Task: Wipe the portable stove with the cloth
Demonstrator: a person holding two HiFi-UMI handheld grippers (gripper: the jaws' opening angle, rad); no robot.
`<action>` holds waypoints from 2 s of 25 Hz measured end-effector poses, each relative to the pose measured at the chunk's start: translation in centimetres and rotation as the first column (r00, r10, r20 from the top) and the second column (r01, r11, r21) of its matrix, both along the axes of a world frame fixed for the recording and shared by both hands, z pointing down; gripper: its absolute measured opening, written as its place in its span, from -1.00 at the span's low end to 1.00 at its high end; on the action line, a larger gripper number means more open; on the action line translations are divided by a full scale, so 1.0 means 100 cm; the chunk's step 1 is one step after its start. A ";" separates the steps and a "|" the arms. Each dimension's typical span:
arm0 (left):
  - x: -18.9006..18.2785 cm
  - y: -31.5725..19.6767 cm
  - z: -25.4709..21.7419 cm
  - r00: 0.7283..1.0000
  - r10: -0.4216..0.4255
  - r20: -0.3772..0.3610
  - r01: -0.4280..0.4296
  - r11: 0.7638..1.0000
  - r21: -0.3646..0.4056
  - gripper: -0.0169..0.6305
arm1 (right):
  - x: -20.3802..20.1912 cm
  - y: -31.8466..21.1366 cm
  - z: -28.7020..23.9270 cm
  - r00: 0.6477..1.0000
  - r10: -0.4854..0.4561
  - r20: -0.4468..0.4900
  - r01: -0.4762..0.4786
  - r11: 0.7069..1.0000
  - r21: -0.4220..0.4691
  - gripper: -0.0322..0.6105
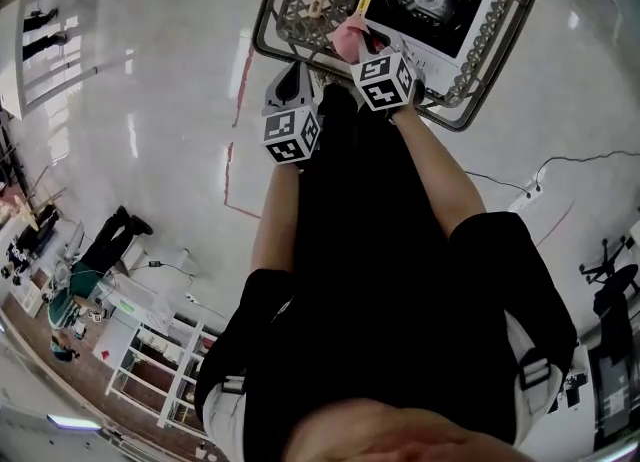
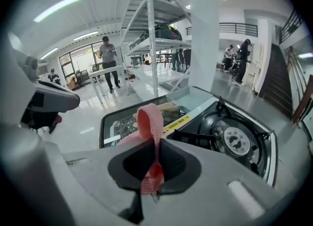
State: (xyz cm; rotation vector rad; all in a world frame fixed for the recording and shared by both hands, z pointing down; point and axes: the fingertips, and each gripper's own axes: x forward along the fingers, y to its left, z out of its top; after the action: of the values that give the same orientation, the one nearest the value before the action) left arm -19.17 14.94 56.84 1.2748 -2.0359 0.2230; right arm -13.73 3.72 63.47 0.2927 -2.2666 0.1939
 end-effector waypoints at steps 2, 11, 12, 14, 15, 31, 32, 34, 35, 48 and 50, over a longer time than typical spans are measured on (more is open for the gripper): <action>0.003 -0.003 -0.005 1.000 0.017 -0.009 -0.017 1.000 -0.003 -0.95 | 0.001 0.002 -0.006 1.000 0.008 -0.004 -0.008 1.000 -0.004 -0.82; 0.021 -0.036 0.000 0.992 0.123 -0.029 -0.124 0.992 -0.006 -0.95 | 0.017 -0.005 -0.009 0.998 0.058 -0.009 -0.058 0.998 -0.020 -0.82; 0.024 -0.038 0.000 0.990 0.135 -0.031 -0.135 0.991 -0.007 -0.95 | 0.021 -0.006 -0.009 0.998 0.066 -0.009 -0.066 0.998 -0.022 -0.82; 0.030 -0.044 0.003 0.987 0.159 -0.033 -0.160 0.987 -0.009 -0.95 | 0.029 -0.008 -0.007 0.997 0.082 -0.009 -0.082 0.996 -0.025 -0.82; 0.033 -0.048 0.004 0.984 0.173 -0.033 -0.173 0.985 -0.010 -0.95 | 0.032 -0.009 -0.006 0.996 0.090 -0.008 -0.090 0.996 -0.025 -0.82; 0.089 -0.108 0.013 0.910 0.411 -0.061 -0.412 0.911 -0.005 -0.95 | 0.091 -0.033 -0.006 0.966 0.257 -0.005 -0.257 0.966 -0.024 -0.82; 0.093 -0.110 0.013 0.904 0.424 -0.063 -0.425 0.905 -0.005 -0.95 | 0.096 -0.035 -0.006 0.962 0.271 -0.005 -0.271 0.962 -0.023 -0.82; 0.101 -0.115 0.015 0.891 0.448 -0.066 -0.450 0.893 -0.005 -0.95 | 0.107 -0.038 -0.006 0.954 0.301 -0.005 -0.301 0.953 -0.023 -0.82; 0.106 -0.117 0.016 0.885 0.461 -0.067 -0.462 0.887 -0.005 -0.95 | 0.112 -0.038 -0.005 0.949 0.315 -0.004 -0.315 0.949 -0.023 -0.82; 0.162 -0.137 0.017 0.796 0.600 -0.073 -0.602 0.798 -0.005 -0.95 | 0.175 -0.051 -0.007 0.887 0.461 -0.008 -0.461 0.887 -0.020 -0.82; 0.169 -0.140 0.016 0.787 0.613 -0.074 -0.615 0.789 -0.005 -0.95 | 0.183 -0.053 -0.008 0.880 0.475 -0.007 -0.475 0.880 -0.019 -0.82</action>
State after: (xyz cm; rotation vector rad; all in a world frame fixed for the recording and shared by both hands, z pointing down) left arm -2.27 0.91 58.42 1.8727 -1.4851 0.4991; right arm 4.56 -1.59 62.64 0.8406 -2.1514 0.4711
